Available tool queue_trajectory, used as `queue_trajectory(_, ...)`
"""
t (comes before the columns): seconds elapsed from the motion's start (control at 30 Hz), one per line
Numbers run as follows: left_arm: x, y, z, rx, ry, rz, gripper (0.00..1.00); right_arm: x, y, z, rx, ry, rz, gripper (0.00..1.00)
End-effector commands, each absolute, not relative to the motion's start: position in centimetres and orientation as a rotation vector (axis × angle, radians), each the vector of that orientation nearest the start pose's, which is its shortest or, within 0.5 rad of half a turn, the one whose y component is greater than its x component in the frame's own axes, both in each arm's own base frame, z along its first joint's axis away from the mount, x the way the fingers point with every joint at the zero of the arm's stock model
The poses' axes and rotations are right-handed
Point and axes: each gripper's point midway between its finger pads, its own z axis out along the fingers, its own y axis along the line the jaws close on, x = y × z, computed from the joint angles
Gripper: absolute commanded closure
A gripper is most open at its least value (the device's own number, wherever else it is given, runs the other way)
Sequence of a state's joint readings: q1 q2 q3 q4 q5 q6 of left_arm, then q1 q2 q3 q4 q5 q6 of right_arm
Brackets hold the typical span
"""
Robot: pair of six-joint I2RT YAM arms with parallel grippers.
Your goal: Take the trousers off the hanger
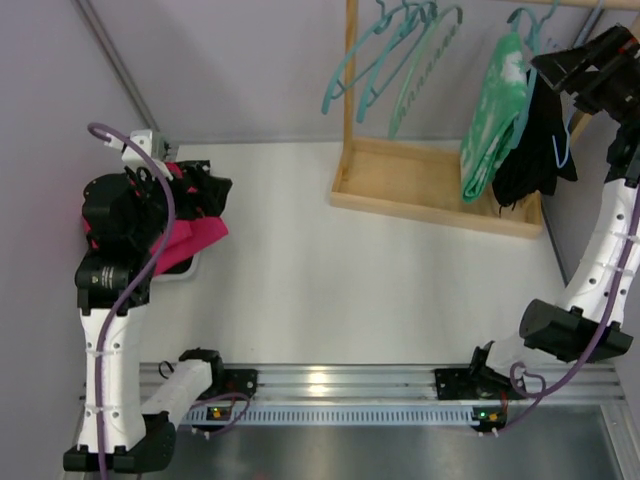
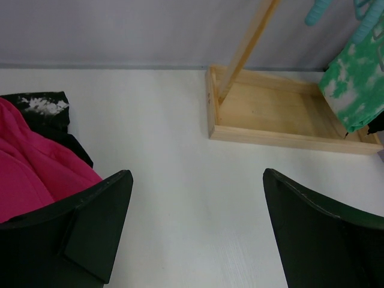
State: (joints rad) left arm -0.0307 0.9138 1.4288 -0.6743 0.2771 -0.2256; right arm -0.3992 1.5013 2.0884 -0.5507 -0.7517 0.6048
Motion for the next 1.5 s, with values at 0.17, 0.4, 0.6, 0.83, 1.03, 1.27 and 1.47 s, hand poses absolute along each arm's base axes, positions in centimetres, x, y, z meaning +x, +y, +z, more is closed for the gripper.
queue_trajectory(0.17, 28.3, -7.9, 40.3, 0.001, 1.808, -0.565, 0.05, 37.6, -3.5, 54.8, 0.172, 1.519, 0.768, 0.04)
queue_trajectory(0.4, 28.4, -7.7, 40.7, -0.016, 1.801, -0.559, 0.05, 39.6, -4.1, 52.9, 0.244, 1.541, 0.828, 0.15)
queue_trajectory(0.6, 28.7, -7.7, 40.8, -0.024, 1.799, -0.565, 0.06, 41.2, -2.6, 51.5, 0.257, 1.562, 0.859, 0.19)
queue_trajectory(0.83, 28.8, -7.7, 41.2, -0.022, 1.791, -0.563, 0.06, 44.1, -1.1, 50.1, 0.269, 1.58, 0.903, 0.26)
queue_trajectory(1.03, 28.9, -7.7, 41.0, -0.029, 1.796, -0.568, 0.06, 45.8, 0.9, 50.2, 0.246, 1.573, 0.964, 0.32)
queue_trajectory(1.27, 29.3, -7.8, 40.9, -0.036, 1.8, -0.58, 0.07, 46.5, 1.7, 50.8, 0.257, 1.544, 1.048, 0.5)
queue_trajectory(1.47, 29.6, -8.0, 40.7, -0.035, 1.804, -0.596, 0.07, 46.0, 2.3, 52.6, 0.228, 1.495, 1.105, 0.61)
